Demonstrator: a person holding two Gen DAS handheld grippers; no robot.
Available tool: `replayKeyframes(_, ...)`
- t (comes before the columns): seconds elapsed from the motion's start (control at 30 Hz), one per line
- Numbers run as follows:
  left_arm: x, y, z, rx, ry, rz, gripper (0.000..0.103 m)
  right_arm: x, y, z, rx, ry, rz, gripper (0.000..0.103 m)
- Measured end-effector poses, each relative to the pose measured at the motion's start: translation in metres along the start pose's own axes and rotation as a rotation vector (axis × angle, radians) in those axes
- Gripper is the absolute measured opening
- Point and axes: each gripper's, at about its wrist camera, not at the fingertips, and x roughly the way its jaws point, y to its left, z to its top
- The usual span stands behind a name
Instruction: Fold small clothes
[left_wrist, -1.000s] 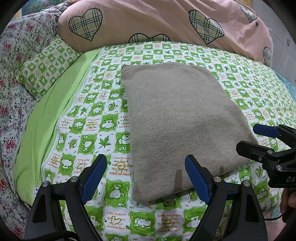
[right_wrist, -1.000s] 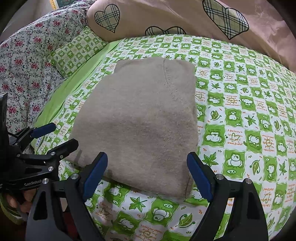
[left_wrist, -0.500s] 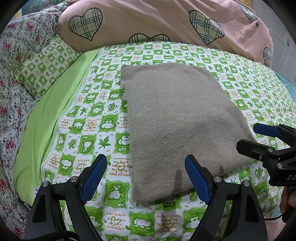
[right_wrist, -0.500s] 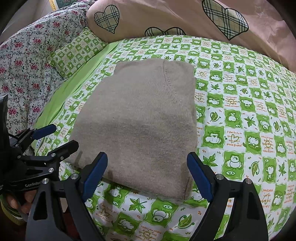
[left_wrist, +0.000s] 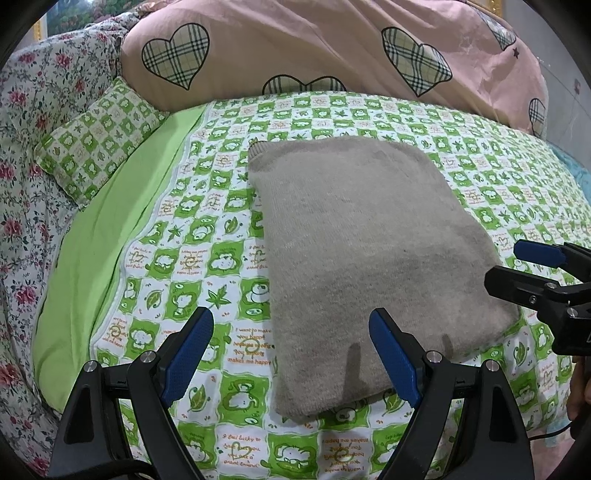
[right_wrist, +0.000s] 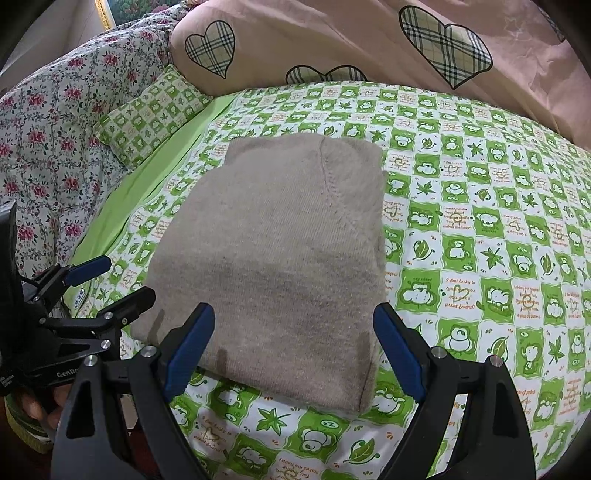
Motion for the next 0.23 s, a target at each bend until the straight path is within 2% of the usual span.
replayKeyframes(0.23,0.0007,0.0029,0.0035,-0.01,-0.007,0.008,0.087,0.0009,-0.004,0.0,0.025,-0.008,0.0,0.088)
